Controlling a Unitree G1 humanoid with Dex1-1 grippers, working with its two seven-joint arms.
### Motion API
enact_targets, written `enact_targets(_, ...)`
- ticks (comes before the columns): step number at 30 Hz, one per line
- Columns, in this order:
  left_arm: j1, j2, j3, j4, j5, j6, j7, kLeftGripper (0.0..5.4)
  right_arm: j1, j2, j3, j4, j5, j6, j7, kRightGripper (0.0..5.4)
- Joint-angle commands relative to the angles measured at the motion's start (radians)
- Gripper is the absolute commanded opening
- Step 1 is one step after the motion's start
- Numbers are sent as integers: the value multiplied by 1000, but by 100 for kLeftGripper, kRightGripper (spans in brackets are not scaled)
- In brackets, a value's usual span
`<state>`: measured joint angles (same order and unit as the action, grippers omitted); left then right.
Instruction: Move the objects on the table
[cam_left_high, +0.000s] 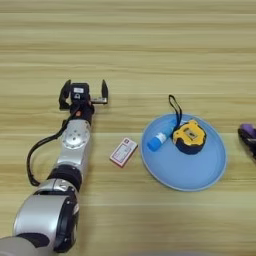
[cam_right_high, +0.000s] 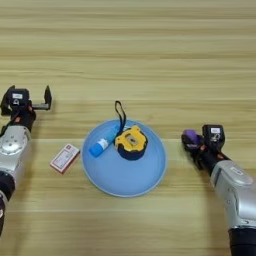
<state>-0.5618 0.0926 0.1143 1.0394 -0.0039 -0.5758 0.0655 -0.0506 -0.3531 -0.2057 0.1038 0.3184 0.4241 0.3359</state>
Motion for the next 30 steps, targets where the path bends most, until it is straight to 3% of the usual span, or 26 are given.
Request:
enact_targets(1, 3, -1, -2, -7, 8, 3, 7, 540, 39, 21, 7, -21, 15, 38, 9, 223)
enact_targets(14, -1, -3, -4, -3, 10, 4, 9, 540, 53, 56, -34, -151, 56, -15, -2, 375)
enact_targets(30, -1, -7, -6, -2, 10, 1, 10, 540, 82, 79, 3, -239, 5, -230, 19, 538)
